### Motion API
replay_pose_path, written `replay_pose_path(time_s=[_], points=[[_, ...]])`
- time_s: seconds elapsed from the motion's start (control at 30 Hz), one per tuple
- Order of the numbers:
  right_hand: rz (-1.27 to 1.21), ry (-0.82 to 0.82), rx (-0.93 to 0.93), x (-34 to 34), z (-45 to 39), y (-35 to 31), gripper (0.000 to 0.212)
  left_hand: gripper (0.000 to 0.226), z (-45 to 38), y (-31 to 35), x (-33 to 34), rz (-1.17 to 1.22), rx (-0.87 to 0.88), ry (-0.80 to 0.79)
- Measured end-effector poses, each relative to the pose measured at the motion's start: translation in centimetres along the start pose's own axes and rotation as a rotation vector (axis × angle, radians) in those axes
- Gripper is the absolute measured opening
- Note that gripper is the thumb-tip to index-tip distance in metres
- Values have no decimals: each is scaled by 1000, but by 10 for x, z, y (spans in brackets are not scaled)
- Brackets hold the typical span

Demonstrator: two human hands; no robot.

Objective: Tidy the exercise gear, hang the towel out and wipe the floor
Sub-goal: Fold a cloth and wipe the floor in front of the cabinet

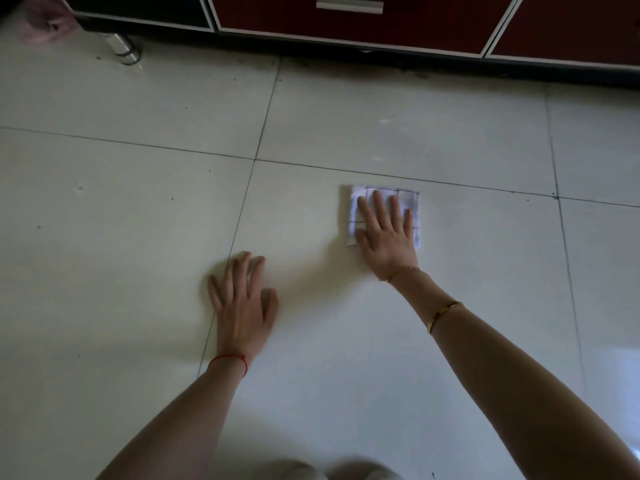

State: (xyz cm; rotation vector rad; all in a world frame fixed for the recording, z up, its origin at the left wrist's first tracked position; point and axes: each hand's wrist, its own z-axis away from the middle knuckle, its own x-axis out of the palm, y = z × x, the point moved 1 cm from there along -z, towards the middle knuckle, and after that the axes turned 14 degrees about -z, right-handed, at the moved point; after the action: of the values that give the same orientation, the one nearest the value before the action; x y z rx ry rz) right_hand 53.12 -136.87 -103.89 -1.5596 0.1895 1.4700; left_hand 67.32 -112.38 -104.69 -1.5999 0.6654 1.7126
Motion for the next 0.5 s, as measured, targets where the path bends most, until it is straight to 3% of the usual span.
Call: replay_pose_path(time_s=[0.23,0.5], points=[[42,-9,27,-10,-63,-2,61,57,-2,-9,6,57,-68,37],[78,-57,-43,13,-143,-69,60,58,-3,-9,3,41,-63,49]])
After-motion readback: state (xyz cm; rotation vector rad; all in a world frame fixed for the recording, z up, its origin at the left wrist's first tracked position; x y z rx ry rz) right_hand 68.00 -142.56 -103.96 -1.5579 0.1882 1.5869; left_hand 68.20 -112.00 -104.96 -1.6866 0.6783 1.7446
